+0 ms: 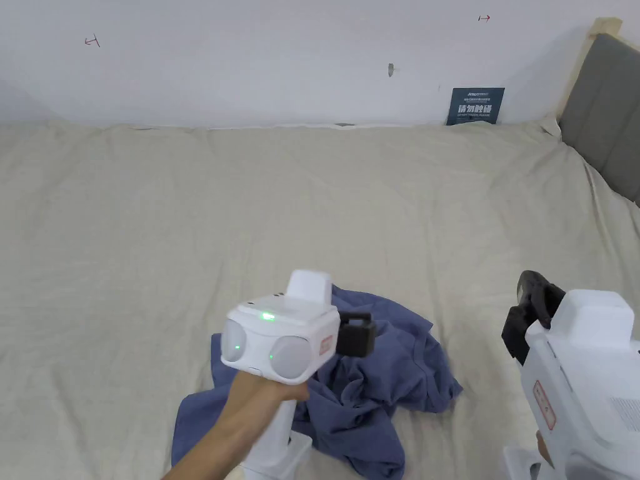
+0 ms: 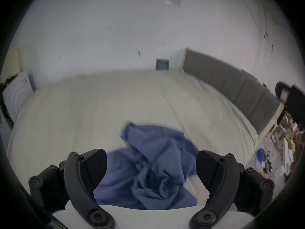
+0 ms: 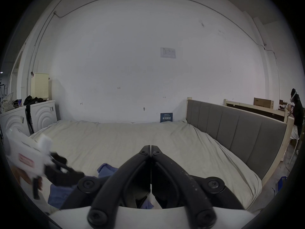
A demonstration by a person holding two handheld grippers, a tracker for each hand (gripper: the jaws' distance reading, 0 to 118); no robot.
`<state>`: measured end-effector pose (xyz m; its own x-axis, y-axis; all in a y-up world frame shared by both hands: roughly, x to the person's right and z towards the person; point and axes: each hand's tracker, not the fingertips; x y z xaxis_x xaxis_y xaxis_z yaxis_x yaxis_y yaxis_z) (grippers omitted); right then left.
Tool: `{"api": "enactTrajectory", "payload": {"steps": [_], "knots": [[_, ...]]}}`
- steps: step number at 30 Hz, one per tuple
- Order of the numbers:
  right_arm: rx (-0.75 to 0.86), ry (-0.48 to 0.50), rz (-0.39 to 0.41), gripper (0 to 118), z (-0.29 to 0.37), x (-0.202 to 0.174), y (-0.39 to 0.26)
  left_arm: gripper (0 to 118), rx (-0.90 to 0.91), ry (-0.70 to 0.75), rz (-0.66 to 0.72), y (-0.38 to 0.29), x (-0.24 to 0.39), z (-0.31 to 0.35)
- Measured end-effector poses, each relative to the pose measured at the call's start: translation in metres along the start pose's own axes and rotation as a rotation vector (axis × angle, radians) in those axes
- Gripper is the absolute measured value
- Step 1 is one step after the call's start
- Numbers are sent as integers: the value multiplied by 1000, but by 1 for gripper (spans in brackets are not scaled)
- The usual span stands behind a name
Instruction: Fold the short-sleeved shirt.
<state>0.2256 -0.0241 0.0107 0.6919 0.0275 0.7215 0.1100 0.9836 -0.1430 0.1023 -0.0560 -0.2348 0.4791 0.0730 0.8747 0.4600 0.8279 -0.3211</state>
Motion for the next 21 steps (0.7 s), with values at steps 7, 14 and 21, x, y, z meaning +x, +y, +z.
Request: {"api": "enactTrajectory", "payload": {"steps": [7,14,21], "knots": [[59,8,7,2,-2,-11,19,112,385,225,-25,17,-39,80],[92,5,52,2,-1,-29,29,84,536,401,-53,-3,-72,111],[102,30,60,2,4,-39,29,0,501,345,43,-12,-90,111]]}}
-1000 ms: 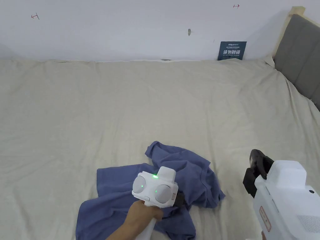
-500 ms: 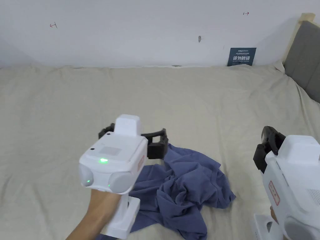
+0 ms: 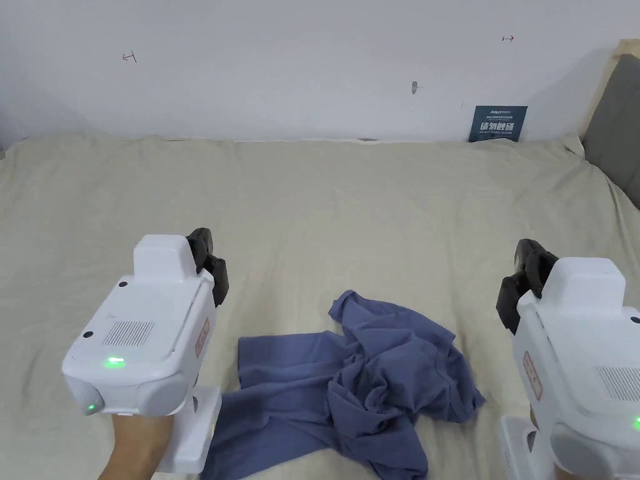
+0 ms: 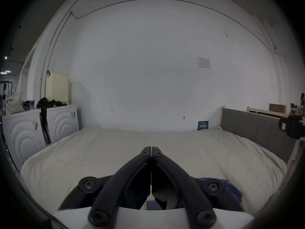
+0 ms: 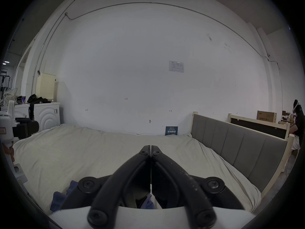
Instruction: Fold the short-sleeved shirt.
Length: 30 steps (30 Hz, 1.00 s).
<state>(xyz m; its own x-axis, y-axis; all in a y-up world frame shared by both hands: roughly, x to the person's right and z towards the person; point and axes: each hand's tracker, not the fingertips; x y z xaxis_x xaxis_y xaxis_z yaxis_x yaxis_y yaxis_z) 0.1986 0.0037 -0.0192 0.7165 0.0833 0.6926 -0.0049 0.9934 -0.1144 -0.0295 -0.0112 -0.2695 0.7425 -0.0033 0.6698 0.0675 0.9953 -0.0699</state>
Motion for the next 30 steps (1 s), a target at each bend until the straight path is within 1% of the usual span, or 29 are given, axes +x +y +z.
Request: {"api": "enactTrajectory", "payload": {"steps": [2,6,8,9,10,12,17,20,23,24,25,26,27,28,29,30], "knots": [[0,4,-4,2,1,-1,0,0,-5,29,-4,-1,-5,2],[0,7,-3,2,3,-3,-1,0,-47,29,-25,-2,-10,4],[-2,10,-3,2,3,-4,-1,0,-146,19,-33,-7,-11,-1],[-5,12,-4,2,3,-5,-2,0,-213,-21,-16,-12,-12,-5],[-7,14,-7,2,3,-5,-3,0,-322,-83,2,-18,-17,-9],[-12,18,-10,2,2,-6,-5,0,-424,-118,45,-40,-19,-11],[-28,24,-20,2,3,-7,-12,0,-625,-110,39,-105,-17,0],[-46,30,-21,2,2,-6,-19,0,-732,-104,79,-139,-17,8],[-62,35,-17,2,2,-6,-24,0,-800,-83,105,-165,-17,13],[-67,37,-18,2,2,-7,-26,2,-823,-82,121,-171,-19,14],[-73,38,-19,2,2,-7,-27,11,-841,-81,139,-175,-21,14],[-78,39,-19,2,1,-7,-28,31,-850,-61,149,-179,-20,13],[-82,41,-18,2,1,-8,-29,74,-862,-57,161,-181,-22,11],[-85,42,-17,2,1,-8,-29,100,-875,-52,177,-184,-24,10],[-87,44,-16,2,1,-8,-30,114,-888,-47,189,-185,-25,8],[-90,44,-15,2,0,-8,-30,115,-889,-38,191,-184,-21,7]]}}
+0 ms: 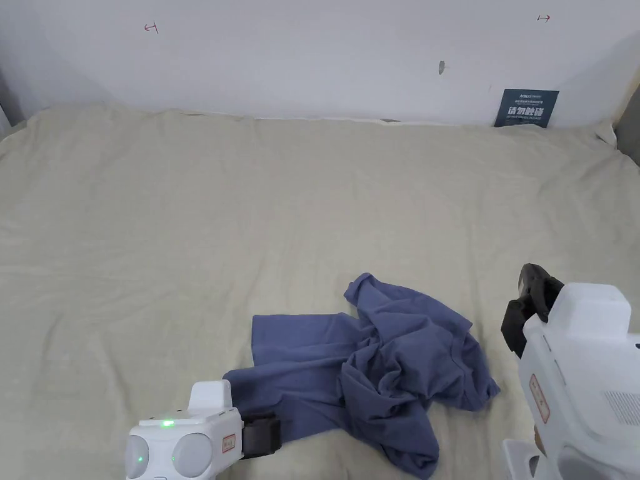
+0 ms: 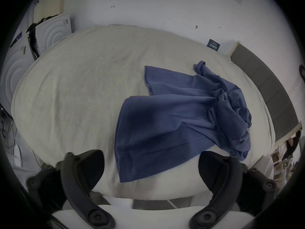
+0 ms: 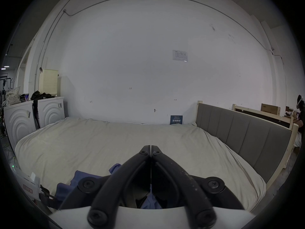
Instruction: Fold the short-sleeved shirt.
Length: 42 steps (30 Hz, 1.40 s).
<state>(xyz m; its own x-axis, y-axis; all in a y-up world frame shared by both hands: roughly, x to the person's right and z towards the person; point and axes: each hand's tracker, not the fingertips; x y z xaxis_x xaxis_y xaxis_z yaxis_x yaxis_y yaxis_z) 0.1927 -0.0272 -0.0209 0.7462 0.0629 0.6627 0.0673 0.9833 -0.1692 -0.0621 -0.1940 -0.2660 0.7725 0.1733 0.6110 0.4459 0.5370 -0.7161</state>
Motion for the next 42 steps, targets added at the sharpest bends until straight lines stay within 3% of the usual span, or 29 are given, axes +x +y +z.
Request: {"api": "enactTrajectory", "payload": {"steps": [2,4,6,11,13,16,19,20,22,24,25,26,31,33,35,36,41,42], "knots": [[-3,2,0,2,0,0,-1,104,38,28,11,0,2,-2],[-8,1,1,2,-1,1,-2,79,22,40,-4,2,3,-12],[-12,1,4,2,-2,1,-3,42,-8,40,-19,-1,3,-26],[-25,-4,8,2,-4,4,-7,36,11,80,-70,-8,13,-28],[-40,-6,8,2,-8,7,-10,0,23,32,-81,-5,13,-27],[-95,-14,0,2,-18,11,-16,0,26,31,-67,2,12,-17],[-215,-25,-13,6,-41,20,-31,0,72,-69,11,13,6,2],[-249,-22,-16,14,-51,23,-38,0,101,-89,20,14,4,9],[-340,-1,-32,49,-72,30,-52,0,143,-115,0,19,5,22],[-454,22,-49,94,-98,37,-69,0,164,-125,-7,25,6,32],[-509,18,-65,109,-113,39,-78,0,172,-131,-11,27,7,35],[-581,4,-65,117,-127,41,-89,0,182,-140,-14,30,7,37],[-773,29,-26,116,-184,45,-137,0,190,-158,-16,37,9,33],[-848,29,-52,111,-200,44,-152,0,181,-151,-24,38,10,29],[-880,63,-54,89,-206,37,-164,0,177,-148,-29,39,9,26],[-895,87,-44,69,-207,35,-168,0,175,-149,-28,39,8,24],[-859,96,-1,49,-194,22,-161,0,162,-152,-25,39,6,19],[-845,90,4,22,-191,24,-157,0,161,-153,-24,39,6,19]]}}
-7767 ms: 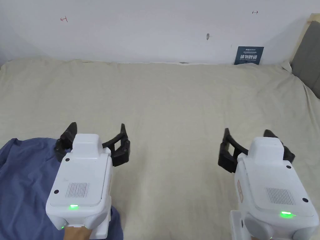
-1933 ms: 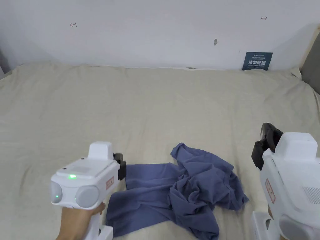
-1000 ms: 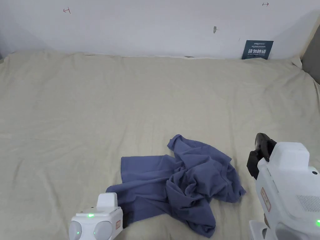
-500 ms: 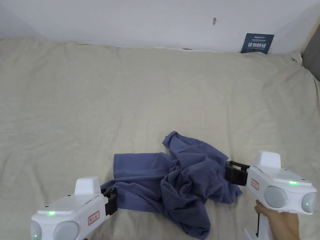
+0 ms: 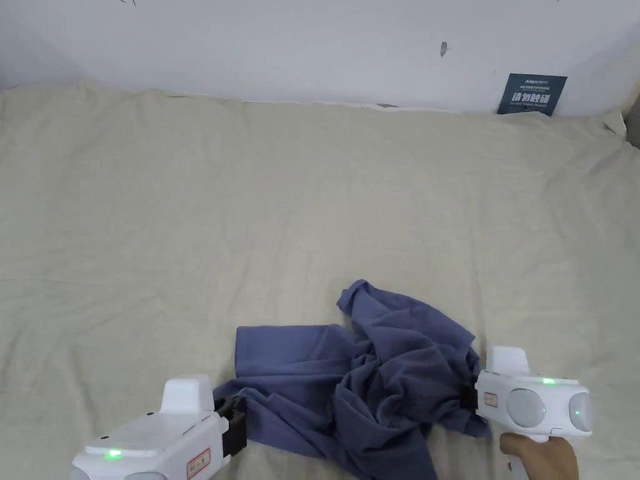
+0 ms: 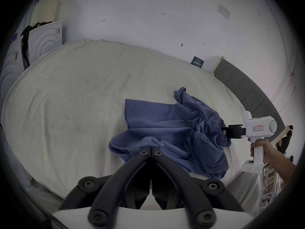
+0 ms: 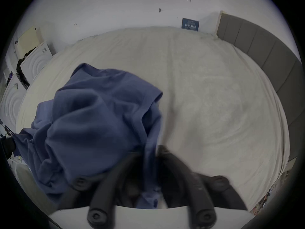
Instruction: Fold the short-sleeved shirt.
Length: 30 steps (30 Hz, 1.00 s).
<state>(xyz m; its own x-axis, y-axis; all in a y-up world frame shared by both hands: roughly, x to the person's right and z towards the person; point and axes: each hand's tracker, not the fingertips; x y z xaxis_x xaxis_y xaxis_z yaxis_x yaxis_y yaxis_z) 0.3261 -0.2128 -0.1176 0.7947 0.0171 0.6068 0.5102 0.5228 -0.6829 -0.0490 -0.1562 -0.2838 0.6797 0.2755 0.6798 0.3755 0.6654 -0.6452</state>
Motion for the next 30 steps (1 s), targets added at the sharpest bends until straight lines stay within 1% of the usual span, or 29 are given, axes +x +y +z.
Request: {"api": "enactTrajectory", "payload": {"steps": [1,3,6,9,10,12,15,17,19,21,23,25,26,30], "knots": [[30,21,0,12,7,2,1,0,3,-3,2,0,0,0],[69,15,-12,12,24,4,7,0,14,-7,7,4,0,2],[203,11,-11,12,62,14,21,0,69,-17,30,18,-1,10],[325,26,0,12,107,25,46,0,122,-34,84,52,-7,18],[368,18,5,12,123,29,58,0,149,-40,99,69,-9,21],[444,0,16,12,151,36,81,0,188,-47,65,103,-13,29],[540,-6,5,12,189,50,120,0,283,11,-14,165,-13,45],[605,-25,9,12,215,49,146,0,354,52,-47,211,-14,58],[648,-34,16,12,234,54,174,0,413,99,-41,253,-12,72],[690,-14,0,12,248,55,199,0,452,121,-36,293,-14,80],[723,-31,-6,12,257,56,223,0,480,179,-41,330,-13,86],[755,-62,13,12,259,58,247,0,484,173,27,362,-20,89],[763,-66,14,12,261,59,257,0,499,181,57,376,-23,90],[795,-56,12,12,256,63,291,0,553,243,67,415,-32,83]]}}
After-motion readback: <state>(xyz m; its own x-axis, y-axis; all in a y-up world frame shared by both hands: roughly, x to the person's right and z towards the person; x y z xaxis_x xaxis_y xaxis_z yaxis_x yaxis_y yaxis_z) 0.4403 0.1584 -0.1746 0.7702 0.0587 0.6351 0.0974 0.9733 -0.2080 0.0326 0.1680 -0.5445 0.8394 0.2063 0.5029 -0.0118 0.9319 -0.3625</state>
